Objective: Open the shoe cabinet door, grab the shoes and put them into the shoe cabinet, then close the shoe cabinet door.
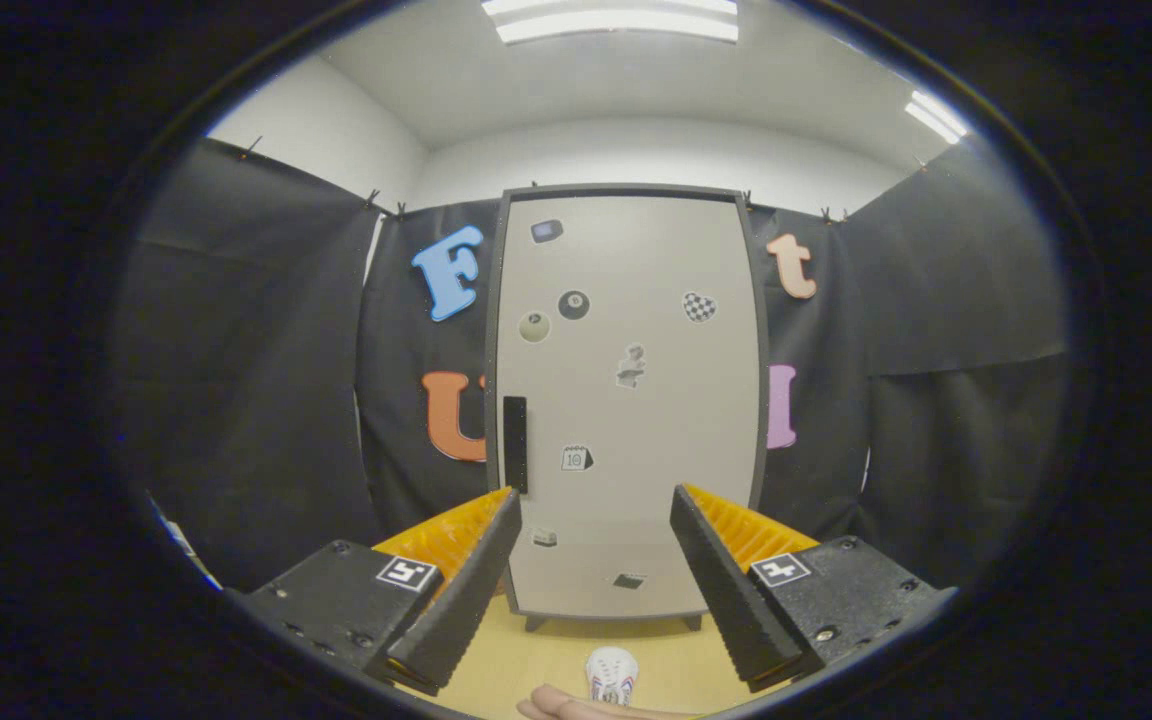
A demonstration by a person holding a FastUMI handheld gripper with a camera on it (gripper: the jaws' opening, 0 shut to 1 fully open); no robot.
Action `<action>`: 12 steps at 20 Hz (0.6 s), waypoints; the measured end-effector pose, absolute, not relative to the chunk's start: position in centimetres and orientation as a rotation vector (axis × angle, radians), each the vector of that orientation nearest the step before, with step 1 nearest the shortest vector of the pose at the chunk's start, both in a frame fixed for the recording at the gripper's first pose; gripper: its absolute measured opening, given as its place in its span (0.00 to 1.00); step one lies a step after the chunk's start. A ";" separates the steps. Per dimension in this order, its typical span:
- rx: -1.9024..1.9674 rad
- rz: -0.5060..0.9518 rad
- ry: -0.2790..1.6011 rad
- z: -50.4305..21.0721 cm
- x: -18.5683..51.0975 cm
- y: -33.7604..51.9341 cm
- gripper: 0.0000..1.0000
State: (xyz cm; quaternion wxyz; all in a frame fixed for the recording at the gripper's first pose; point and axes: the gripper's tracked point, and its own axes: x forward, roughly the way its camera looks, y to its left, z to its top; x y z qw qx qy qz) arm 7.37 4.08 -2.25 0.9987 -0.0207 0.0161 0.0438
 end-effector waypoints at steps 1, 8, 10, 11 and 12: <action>-0.047 0.083 0.028 -2.4 8.4 4.3 0.99; -0.074 0.096 0.035 -4.2 19.4 7.8 0.99; -0.062 0.127 0.072 -5.4 22.6 9.5 1.00; -0.049 0.151 0.095 -6.0 23.9 10.4 1.00; -0.023 0.178 0.110 -6.3 24.8 11.3 0.99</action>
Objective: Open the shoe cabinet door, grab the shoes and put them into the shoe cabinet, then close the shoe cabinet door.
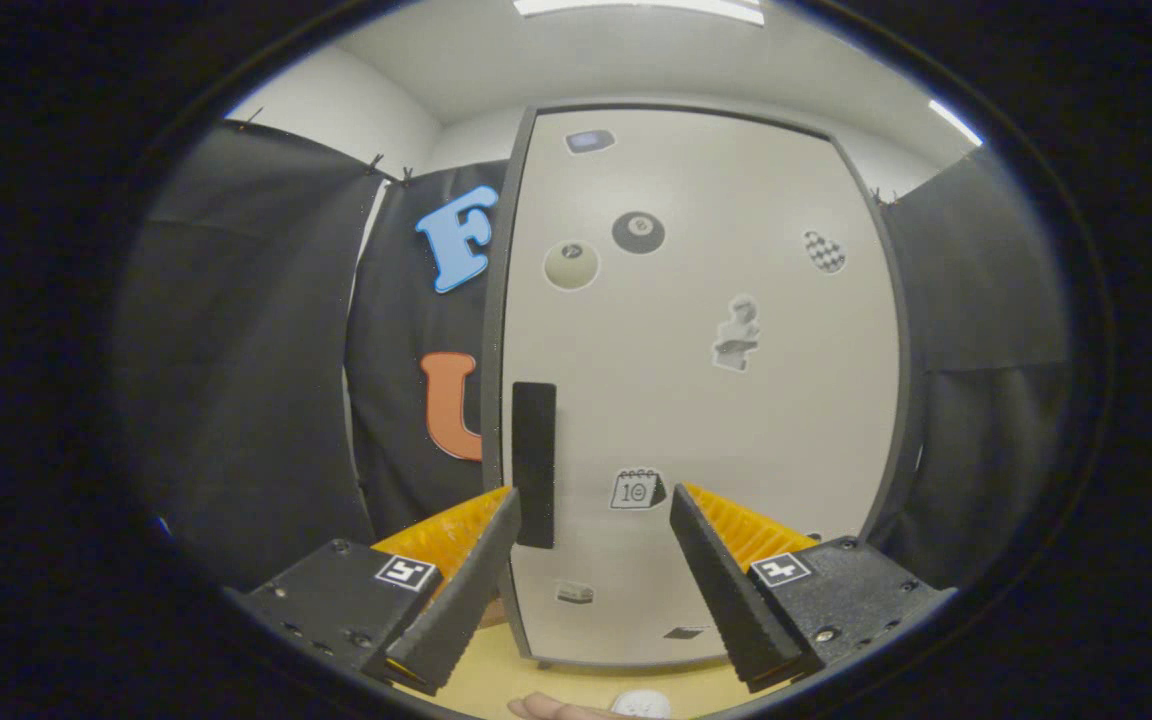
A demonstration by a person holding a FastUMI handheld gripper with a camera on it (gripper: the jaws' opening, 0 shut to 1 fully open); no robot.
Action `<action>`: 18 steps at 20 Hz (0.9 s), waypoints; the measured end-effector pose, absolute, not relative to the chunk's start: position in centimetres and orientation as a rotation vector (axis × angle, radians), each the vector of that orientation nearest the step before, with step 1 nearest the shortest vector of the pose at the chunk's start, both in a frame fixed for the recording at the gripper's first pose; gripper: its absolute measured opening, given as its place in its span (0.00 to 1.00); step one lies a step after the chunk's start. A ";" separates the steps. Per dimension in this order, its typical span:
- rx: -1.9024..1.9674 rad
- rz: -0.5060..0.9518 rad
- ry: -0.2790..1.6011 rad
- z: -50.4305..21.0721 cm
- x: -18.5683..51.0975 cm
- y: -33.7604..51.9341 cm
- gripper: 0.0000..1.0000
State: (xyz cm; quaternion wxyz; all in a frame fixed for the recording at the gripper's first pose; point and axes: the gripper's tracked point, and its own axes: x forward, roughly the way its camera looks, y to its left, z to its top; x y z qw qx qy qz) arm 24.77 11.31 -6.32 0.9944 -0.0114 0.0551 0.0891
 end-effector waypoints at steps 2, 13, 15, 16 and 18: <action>0.030 0.218 0.128 -6.9 26.3 12.8 0.99; 0.019 0.182 0.163 -7.9 31.0 15.1 0.52; 0.042 0.162 0.175 -8.1 31.2 15.2 0.43; 0.048 0.144 0.177 -8.1 31.3 15.2 0.42; -0.003 0.110 0.205 -8.2 31.3 15.0 0.38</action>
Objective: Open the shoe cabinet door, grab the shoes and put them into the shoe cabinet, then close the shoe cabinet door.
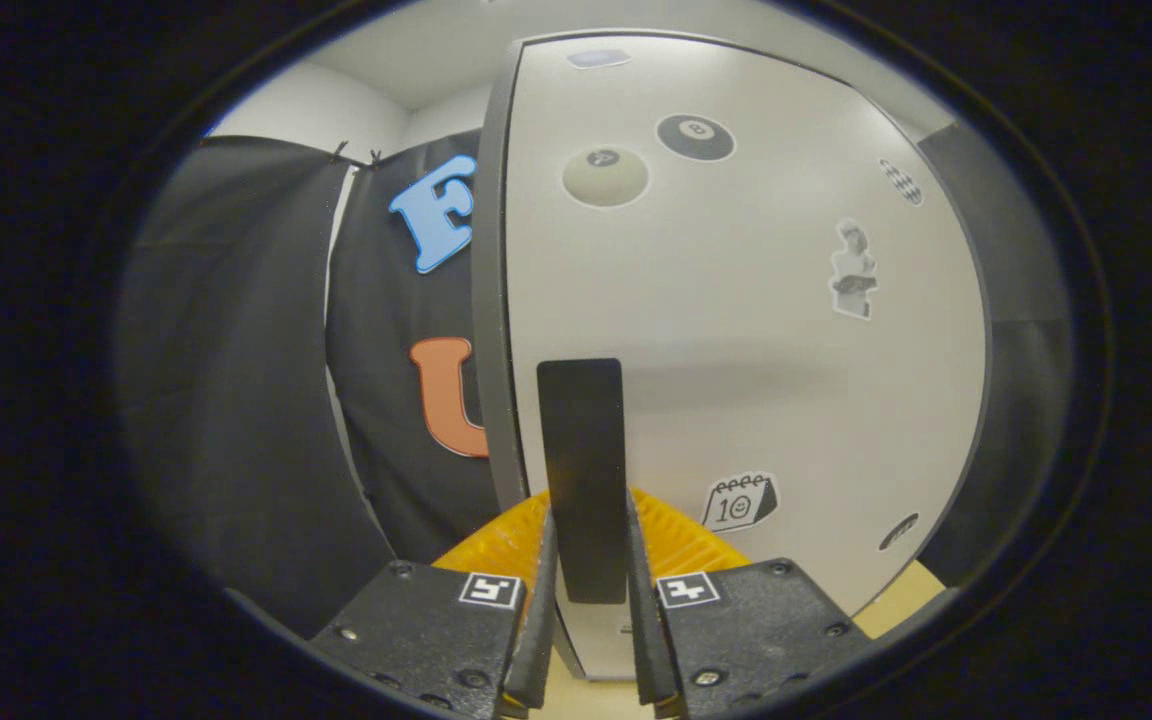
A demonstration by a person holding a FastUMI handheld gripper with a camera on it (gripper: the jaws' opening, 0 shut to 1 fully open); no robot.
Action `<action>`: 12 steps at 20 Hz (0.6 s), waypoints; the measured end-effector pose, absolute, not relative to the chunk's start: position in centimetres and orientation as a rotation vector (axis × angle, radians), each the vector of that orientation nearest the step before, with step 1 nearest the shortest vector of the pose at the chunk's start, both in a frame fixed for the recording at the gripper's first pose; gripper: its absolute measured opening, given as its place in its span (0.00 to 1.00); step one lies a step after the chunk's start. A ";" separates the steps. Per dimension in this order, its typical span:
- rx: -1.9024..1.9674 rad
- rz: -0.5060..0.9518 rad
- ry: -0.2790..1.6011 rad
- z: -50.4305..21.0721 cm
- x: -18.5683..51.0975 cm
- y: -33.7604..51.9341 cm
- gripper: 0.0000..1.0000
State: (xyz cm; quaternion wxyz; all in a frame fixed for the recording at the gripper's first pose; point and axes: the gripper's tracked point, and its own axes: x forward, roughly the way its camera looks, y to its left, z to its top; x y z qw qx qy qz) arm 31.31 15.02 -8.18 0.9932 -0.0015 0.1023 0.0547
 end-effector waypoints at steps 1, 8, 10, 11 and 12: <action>-0.018 0.102 0.217 -8.2 31.2 14.9 0.35; 0.023 0.186 0.258 -8.0 29.6 14.8 0.28; 0.045 0.209 0.268 -7.7 28.3 15.0 0.27; 0.048 0.220 0.267 -7.5 27.9 14.9 0.26; 0.037 0.232 0.266 -7.5 27.6 14.7 0.26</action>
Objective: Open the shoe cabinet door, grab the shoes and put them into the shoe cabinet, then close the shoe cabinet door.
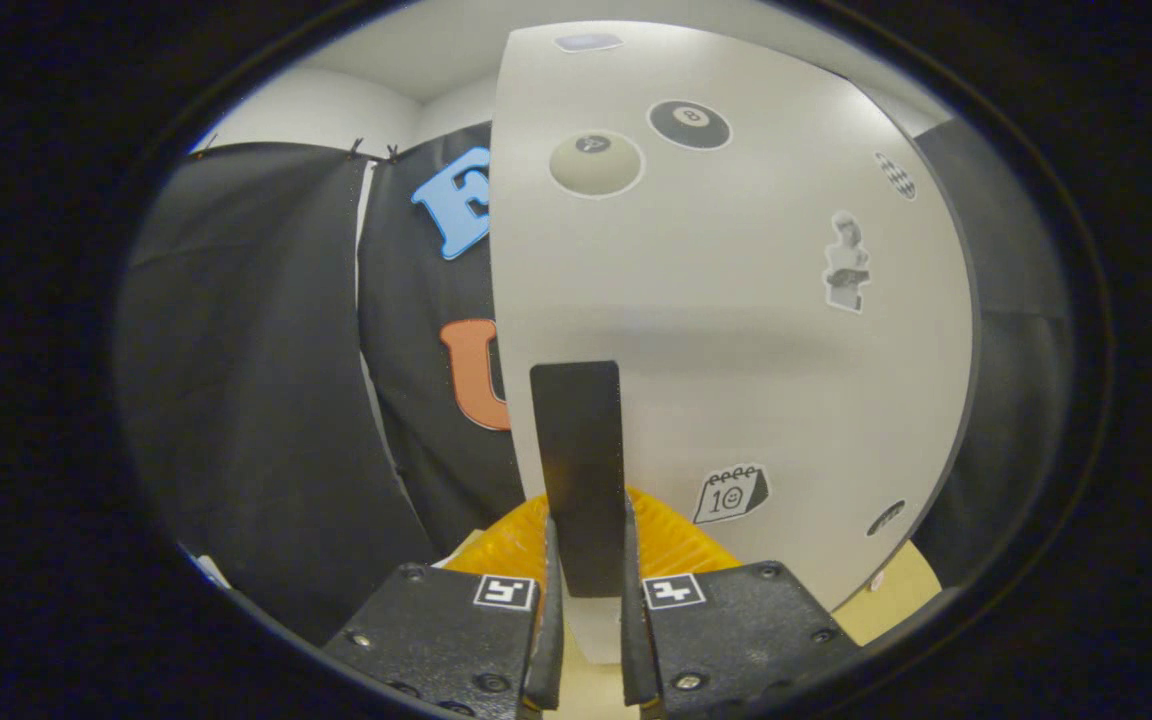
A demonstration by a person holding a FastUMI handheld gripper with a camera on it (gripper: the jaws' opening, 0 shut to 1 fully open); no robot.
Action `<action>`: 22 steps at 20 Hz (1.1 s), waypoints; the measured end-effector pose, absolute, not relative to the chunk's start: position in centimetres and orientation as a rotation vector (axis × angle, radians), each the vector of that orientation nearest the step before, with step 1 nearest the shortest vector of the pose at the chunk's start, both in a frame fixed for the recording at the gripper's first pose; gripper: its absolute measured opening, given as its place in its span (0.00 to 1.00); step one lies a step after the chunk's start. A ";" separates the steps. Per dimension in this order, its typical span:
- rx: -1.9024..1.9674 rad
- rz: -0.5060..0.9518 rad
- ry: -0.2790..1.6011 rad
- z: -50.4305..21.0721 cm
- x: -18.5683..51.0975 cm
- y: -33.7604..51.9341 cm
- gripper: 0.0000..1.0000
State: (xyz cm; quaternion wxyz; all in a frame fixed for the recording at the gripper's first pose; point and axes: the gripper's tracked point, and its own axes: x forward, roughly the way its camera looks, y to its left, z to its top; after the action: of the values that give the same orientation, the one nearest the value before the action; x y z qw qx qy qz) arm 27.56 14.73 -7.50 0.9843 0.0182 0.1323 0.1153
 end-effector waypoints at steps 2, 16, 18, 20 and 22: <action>0.029 0.251 0.262 -7.2 26.0 14.5 0.26; 0.010 0.380 0.235 -6.2 19.7 11.1 0.24; 0.010 0.392 0.237 -6.1 18.9 10.5 0.24; -0.001 0.400 0.231 -6.0 18.2 9.6 0.24; 0.007 0.409 0.229 -5.8 17.4 8.7 0.24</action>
State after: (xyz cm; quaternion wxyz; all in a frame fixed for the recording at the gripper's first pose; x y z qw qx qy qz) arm 17.45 8.68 -5.83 0.9727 0.0034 0.1133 0.2026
